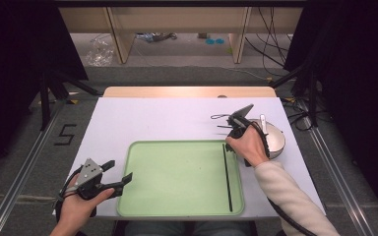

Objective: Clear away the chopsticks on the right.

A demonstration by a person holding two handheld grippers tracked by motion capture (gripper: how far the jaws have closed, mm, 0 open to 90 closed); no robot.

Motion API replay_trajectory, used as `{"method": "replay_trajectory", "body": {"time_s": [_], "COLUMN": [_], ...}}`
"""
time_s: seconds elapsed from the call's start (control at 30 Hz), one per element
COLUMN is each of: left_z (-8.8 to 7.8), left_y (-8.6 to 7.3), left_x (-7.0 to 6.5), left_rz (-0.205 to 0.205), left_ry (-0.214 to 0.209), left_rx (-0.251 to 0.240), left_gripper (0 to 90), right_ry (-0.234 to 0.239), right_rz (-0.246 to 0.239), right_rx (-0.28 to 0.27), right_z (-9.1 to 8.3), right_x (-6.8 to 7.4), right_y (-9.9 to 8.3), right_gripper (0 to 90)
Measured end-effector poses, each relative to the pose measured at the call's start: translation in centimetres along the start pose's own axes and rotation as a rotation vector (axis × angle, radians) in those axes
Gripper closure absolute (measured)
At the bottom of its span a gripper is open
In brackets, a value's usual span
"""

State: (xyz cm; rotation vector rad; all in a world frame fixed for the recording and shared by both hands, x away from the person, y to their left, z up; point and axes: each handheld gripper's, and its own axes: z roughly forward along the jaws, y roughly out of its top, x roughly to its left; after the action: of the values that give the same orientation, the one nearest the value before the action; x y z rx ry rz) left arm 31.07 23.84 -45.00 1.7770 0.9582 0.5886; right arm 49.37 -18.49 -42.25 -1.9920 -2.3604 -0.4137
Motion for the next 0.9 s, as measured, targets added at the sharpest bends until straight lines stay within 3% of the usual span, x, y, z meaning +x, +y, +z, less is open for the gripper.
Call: {"method": "replay_trajectory", "body": {"time_s": [0.03, 0.07, 0.1, 0.17, 0.2, 0.23, 0.3, 0.37, 0.4, 0.43, 0.5, 0.57, 0.6, 0.77, 0.9], "left_z": [0.0, 0.0, 0.0, 0.0, 0.0, 0.0, 0.0, 0.0, 0.0, 0.0, 0.0, 0.0, 0.0, 0.0, 0.0], "left_y": [0.0, 0.0, 0.0, 0.0, 0.0, 0.0, 0.0, 0.0, 0.0, 0.0, 0.0, 0.0, 0.0, 0.0, 0.0], "left_x": [0.0, 0.0, 0.0, 0.0, 0.0, 0.0, 0.0, 0.0, 0.0, 0.0, 0.0, 0.0, 0.0, 0.0, 0.0], "left_rz": [0.001, 0.005, 0.001, 0.001, 0.001, 0.001, 0.003, 0.005, 0.002, 0.005, 0.004, 0.004, 0.003, 0.004, 0.005], "left_ry": [0.0, -0.001, -0.001, -0.002, -0.002, -0.002, -0.003, -0.003, -0.003, -0.005, -0.004, -0.004, -0.005, -0.006, -0.006], "left_rx": [0.0, 0.0, 0.0, 0.0, 0.001, 0.001, 0.001, 0.001, 0.001, 0.0, 0.001, 0.001, 0.001, 0.001, 0.001], "left_gripper": [21.5, 21.5, 21.5, 21.5, 21.5, 21.5, 21.5, 21.5, 21.5, 21.4, 21.4, 21.5, 21.4, 21.5, 21.4], "right_ry": [0.0, -0.014, -0.014, -0.023, -0.054, -0.054, -0.076, -0.142, -0.142, -0.19, -0.219, -0.228, -0.258, -0.277, -0.324], "right_rz": [-0.022, -0.083, -0.083, -0.197, -0.259, -0.259, -0.475, -0.622, -0.622, -0.714, -0.768, -0.79, -0.828, -0.884, -0.954], "right_rx": [-0.038, -0.118, -0.118, -0.173, -0.192, -0.192, -0.282, -0.295, -0.295, -0.29, -0.286, -0.284, -0.286, -0.262, -0.237], "right_z": [-0.3, -0.8, -0.8, -1.6, -2.2, -2.2, -2.5, -3.1, -3.1, -3.3, -3.4, -3.4, -3.4, -3.3, -3.2], "right_x": [0.1, 0.1, 0.1, 0.2, 0.5, 0.5, 0.1, 0.2, 0.2, 0.0, -0.2, -0.3, -0.5, -1.0, -1.4], "right_y": [0.1, 0.3, 0.3, 0.6, 0.7, 0.7, 1.2, 1.6, 1.6, 2.0, 2.2, 2.4, 2.6, 3.2, 3.9], "right_gripper": [77.9, 75.9, 75.9, 71.3, 67.0, 67.0, 60.6, 59.0, 59.0, 58.5, 57.2, 57.1, 55.2, 53.3, 53.8]}}
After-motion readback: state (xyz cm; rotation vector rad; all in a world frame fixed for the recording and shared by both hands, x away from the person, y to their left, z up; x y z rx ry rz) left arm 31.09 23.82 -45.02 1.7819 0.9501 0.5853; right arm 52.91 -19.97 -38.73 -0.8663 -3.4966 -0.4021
